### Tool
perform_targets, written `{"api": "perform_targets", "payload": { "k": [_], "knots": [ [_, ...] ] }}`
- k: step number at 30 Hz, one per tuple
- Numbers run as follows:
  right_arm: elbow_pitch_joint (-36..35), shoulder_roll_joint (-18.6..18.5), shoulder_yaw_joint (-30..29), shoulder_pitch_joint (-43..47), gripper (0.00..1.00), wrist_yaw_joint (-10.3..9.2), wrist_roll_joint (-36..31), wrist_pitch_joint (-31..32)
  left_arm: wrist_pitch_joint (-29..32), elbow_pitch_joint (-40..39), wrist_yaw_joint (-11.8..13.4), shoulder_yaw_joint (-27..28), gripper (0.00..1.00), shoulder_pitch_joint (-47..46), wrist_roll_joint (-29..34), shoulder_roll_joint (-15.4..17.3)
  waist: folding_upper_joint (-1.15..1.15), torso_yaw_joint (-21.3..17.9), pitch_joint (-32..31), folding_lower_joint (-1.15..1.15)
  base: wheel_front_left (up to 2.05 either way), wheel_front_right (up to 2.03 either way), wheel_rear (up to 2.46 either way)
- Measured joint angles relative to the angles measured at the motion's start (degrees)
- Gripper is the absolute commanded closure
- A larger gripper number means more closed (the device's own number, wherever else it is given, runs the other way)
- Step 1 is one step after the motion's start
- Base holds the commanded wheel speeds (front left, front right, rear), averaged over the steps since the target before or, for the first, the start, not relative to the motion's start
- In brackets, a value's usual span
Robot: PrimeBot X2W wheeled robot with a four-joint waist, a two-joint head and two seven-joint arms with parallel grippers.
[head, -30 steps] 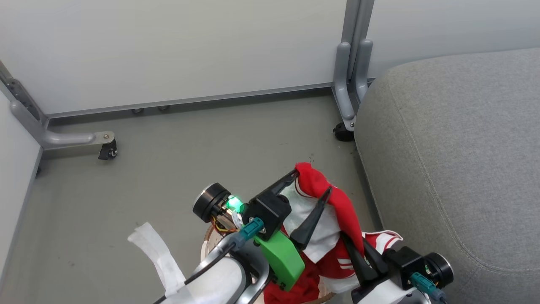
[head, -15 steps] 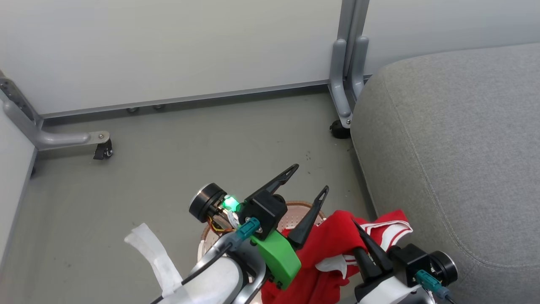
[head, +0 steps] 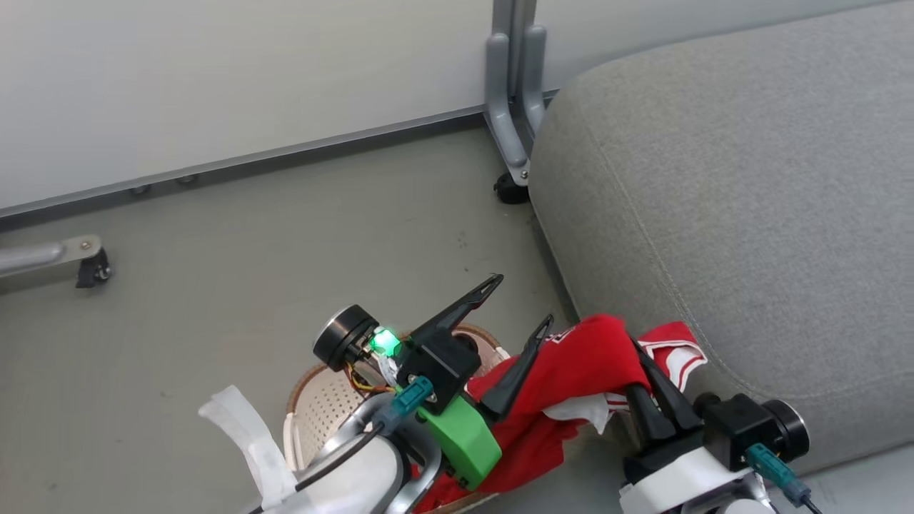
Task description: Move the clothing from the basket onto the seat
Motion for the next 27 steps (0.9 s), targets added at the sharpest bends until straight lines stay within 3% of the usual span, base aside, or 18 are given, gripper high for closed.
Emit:
{"api": "perform_targets", "payload": {
  "k": [17, 22, 27],
  "knots": [
    [-10.2, 0.0, -6.2, 2.1, 1.00, 0.00, 2.4, 0.1, 0.5, -0.4, -2.3, -1.5, 0.00, -1.8, 0.0, 1.5, 0.00, -11.6, 9.3, 0.00, 0.00, 0.00, 0.00],
    [-14.5, -0.8, -10.7, -8.2, 1.00, 0.00, 4.2, 0.1, 2.1, -2.0, -2.8, -1.9, 0.00, -3.9, 0.7, 2.3, 0.00, -12.4, 13.6, 0.00, 0.00, 0.00, 0.00],
    [-16.1, -6.3, -17.1, -23.3, 1.00, 0.00, 7.6, 0.1, 4.2, -2.9, -3.2, -2.0, 0.00, -7.0, 1.9, 3.2, 0.00, -12.0, 19.0, 0.00, 0.00, 0.00, 0.00]
  ]
}}
